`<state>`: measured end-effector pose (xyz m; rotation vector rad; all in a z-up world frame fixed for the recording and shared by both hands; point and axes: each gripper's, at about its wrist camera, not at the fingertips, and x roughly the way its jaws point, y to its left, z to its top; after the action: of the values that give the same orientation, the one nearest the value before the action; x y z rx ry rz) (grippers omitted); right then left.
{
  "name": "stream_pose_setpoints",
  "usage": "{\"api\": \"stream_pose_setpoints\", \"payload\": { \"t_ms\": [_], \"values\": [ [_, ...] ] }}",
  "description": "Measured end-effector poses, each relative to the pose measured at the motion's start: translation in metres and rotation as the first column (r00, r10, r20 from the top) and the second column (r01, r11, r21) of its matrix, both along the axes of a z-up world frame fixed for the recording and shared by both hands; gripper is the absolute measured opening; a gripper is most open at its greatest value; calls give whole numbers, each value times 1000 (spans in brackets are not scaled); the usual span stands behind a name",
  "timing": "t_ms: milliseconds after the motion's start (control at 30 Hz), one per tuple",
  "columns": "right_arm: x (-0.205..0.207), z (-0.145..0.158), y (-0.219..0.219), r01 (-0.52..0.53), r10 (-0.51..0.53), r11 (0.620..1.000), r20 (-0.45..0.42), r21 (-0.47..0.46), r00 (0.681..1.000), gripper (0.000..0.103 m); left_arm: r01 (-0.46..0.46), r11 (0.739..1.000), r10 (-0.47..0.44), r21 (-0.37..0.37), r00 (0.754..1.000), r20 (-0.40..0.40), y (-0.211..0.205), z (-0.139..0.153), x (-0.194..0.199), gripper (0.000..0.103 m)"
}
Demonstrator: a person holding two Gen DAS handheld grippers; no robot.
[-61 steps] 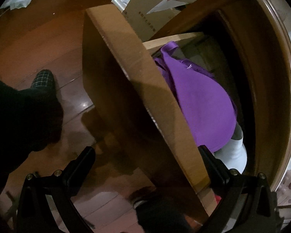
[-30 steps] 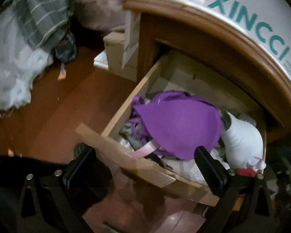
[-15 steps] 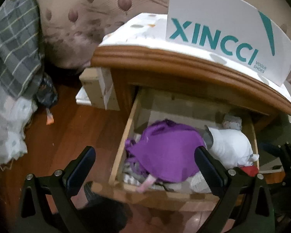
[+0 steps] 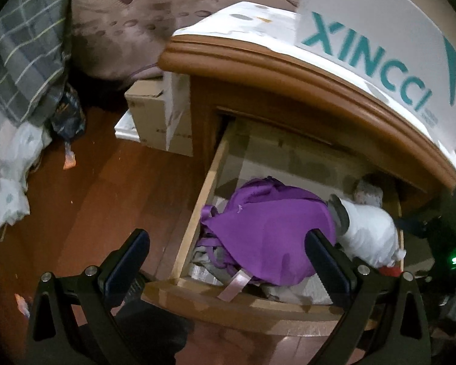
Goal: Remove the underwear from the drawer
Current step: 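Reach the right gripper into the drawer and grasp the white garment, then grasp the purple bra with the left gripper and lift it from the drawer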
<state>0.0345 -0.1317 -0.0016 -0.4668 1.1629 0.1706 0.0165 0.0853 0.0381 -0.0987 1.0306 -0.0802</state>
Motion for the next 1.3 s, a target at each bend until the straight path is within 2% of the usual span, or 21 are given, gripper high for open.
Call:
{"api": "stream_pose_setpoints", "payload": {
  "t_ms": [133, 267, 533, 600, 767, 833, 867, 967, 1167, 1300],
  "values": [
    [8, -15, 11, -46, 44, 994, -19, -96, 999, 90, -22, 999, 21, -31, 999, -30, 7, -4, 2, 102],
    [20, -30, 10, -54, 49, 987, -37, -150, 998, 90, -21, 999, 19, -38, 998, -58, 7, -9, 4, 102],
    [31, -34, 0, -16, 14, 996, -33, -82, 999, 90, -2, 1000, 1, -6, 998, -63, 2, -13, 3, 102],
    [31, -32, -5, -6, 5, 998, -27, -60, 1000, 87, -2, 1000, 2, -1, 998, -64, 2, -14, 4, 102],
    [31, -33, -13, 20, -18, 1000, -62, 22, 998, 51, 12, 1000, -11, 6, 998, -66, -1, -16, 4, 102],
    [29, -29, -20, 51, -48, 997, -53, 63, 997, 41, 20, 1000, -20, 6, 997, -68, -3, -17, 4, 102],
    [29, -27, -23, 65, -60, 994, -54, 85, 997, 32, 25, 1000, -24, 2, 997, -72, -4, -18, 4, 102],
    [25, -18, -35, 110, -105, 982, -36, 151, 994, 19, 38, 999, -40, -33, 996, -79, -6, -20, 5, 102],
    [15, -1, -49, 176, -181, 951, -4, 256, 983, 15, 76, 996, -80, -55, 995, -66, -17, -21, 4, 102],
    [1, 16, -58, 196, -216, 925, 27, 326, 976, 14, 122, 992, -125, -40, 990, -66, -32, -24, 3, 102]
  ]
}}
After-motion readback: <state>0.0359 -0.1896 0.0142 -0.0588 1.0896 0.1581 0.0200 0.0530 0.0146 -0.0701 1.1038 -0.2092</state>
